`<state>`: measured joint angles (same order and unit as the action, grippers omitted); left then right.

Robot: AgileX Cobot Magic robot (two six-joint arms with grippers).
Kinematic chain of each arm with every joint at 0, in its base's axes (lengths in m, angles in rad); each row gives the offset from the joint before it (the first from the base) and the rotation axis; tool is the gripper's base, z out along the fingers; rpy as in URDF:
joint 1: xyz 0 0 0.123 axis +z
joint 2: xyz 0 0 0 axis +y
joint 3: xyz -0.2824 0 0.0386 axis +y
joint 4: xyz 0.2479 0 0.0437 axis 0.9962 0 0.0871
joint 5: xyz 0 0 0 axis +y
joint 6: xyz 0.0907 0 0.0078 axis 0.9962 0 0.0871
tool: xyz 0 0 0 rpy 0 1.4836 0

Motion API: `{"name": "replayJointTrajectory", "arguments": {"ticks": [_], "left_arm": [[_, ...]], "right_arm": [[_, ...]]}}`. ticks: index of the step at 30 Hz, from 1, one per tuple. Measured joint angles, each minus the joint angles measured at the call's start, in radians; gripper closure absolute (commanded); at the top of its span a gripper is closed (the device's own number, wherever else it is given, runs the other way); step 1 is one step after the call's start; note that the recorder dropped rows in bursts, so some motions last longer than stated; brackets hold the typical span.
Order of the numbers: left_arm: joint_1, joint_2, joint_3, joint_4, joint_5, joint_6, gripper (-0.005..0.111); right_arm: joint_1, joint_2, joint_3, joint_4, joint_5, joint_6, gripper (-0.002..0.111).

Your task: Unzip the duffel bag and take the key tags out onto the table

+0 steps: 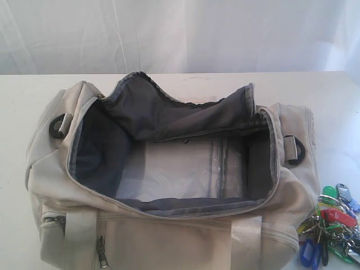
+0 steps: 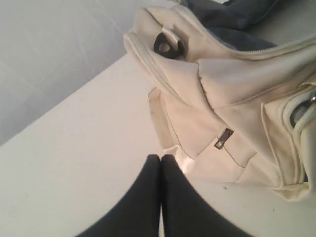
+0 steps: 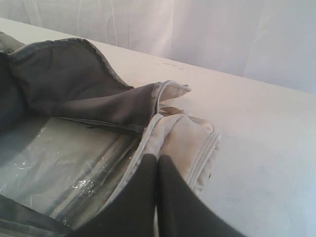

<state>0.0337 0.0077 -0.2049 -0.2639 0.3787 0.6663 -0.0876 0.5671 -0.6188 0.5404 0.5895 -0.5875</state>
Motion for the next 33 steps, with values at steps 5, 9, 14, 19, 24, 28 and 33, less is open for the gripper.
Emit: {"name": "replayJointTrajectory", "arguments": {"ticks": [5,9,14,19,24,28,33], "left_arm": [[0.0,-0.004,0.075,0.033,-0.036,-0.22,0.107],[0.0,-0.004,0.163,0.124,-0.037,-0.479,0.107],[0.0,-0.004,0.195,0.18,-0.032,-0.688,0.107],[0.0,-0.004,0.195,0.186,-0.037,-0.717,0.107],[0.0,-0.004,0.195,0.186,-0.037,-0.675,0.107],[0.0,-0.004,0.195,0.199,-0.038,-0.713,0.107],[0.0,-0.004,0.195,0.214,-0.044,-0.717,0.107]], "right_arm": [[0.0,0.0,0.0,0.0,0.0,0.0,0.108],[0.0,0.0,0.0,0.0,0.0,0.0,0.108],[0.0,0.0,0.0,0.0,0.0,0.0,0.108],[0.0,0.0,0.0,0.0,0.0,0.0,0.108],[0.0,0.0,0.0,0.0,0.0,0.0,0.108],[0.0,0.0,0.0,0.0,0.0,0.0,0.108],[0.0,0.0,0.0,0.0,0.0,0.0,0.108]]}}
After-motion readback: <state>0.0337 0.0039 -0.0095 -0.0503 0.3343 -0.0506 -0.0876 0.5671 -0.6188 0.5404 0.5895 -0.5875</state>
